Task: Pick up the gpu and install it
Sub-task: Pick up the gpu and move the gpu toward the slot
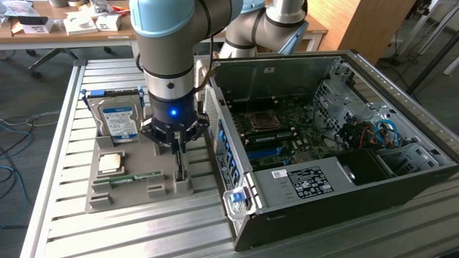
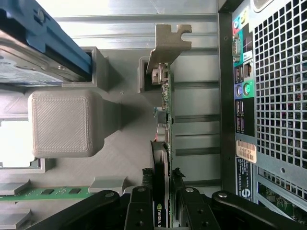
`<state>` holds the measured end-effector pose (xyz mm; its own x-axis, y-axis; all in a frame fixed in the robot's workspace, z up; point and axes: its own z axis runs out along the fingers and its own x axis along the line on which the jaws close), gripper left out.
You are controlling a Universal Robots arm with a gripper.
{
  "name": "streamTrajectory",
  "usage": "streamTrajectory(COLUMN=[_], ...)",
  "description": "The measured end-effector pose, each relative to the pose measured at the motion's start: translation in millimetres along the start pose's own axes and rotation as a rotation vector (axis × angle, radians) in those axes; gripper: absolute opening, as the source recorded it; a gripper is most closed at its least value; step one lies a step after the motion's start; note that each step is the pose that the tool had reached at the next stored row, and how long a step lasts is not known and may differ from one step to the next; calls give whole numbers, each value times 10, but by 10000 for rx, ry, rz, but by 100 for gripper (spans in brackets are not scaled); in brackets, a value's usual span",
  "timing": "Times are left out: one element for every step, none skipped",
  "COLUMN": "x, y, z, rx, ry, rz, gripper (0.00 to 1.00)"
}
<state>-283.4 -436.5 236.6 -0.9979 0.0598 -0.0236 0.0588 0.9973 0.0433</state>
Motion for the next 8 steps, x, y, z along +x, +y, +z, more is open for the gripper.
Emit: streamTrajectory(x=[0,0,0,0,-1,0,-1,-1], y=[0,0,0,1,1,2,2,3], z=[0,0,0,-3,-10,-27,-46,-65], rx=[0,1,1,0,-2,-1,1,1], ry=[0,1,1,-1,-2,-1,1,0], rz=[0,0,0,0,0,1,0,0], gripper=[27,27,27,27,27,27,27,27])
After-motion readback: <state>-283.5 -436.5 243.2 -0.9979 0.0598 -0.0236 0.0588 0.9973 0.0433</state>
